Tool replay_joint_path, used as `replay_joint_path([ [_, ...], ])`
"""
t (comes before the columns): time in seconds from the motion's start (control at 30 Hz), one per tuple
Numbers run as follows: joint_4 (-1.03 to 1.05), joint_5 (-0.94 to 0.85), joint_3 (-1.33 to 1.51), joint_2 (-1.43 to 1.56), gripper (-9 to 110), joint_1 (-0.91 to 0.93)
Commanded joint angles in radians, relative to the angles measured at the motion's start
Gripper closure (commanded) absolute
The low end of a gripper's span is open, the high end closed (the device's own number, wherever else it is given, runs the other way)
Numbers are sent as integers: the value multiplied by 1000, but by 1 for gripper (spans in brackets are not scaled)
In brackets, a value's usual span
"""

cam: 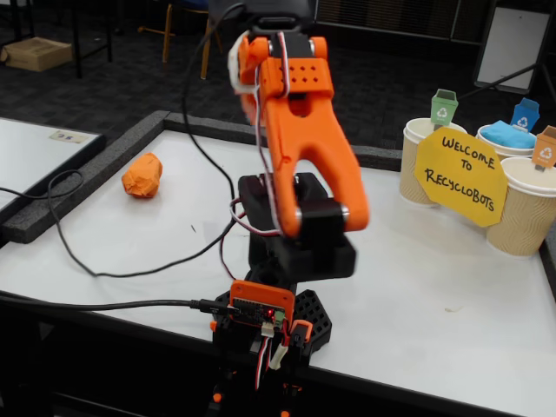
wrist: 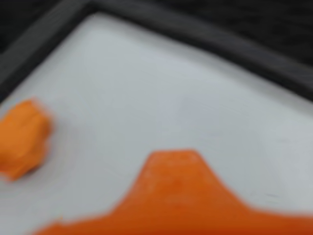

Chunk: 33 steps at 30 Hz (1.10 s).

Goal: Sort rubbish by color.

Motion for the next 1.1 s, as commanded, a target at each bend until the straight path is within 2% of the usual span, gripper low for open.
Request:
replay_joint_path([
  [0.0,-75,-6,-8,-12,101,-87],
  [0.47,-86,-8,38,-52,101,-319],
  [0.8,-97,-8,20,-173,101,-331],
  [1.07,-196,-8,-6,-321,101,-331],
])
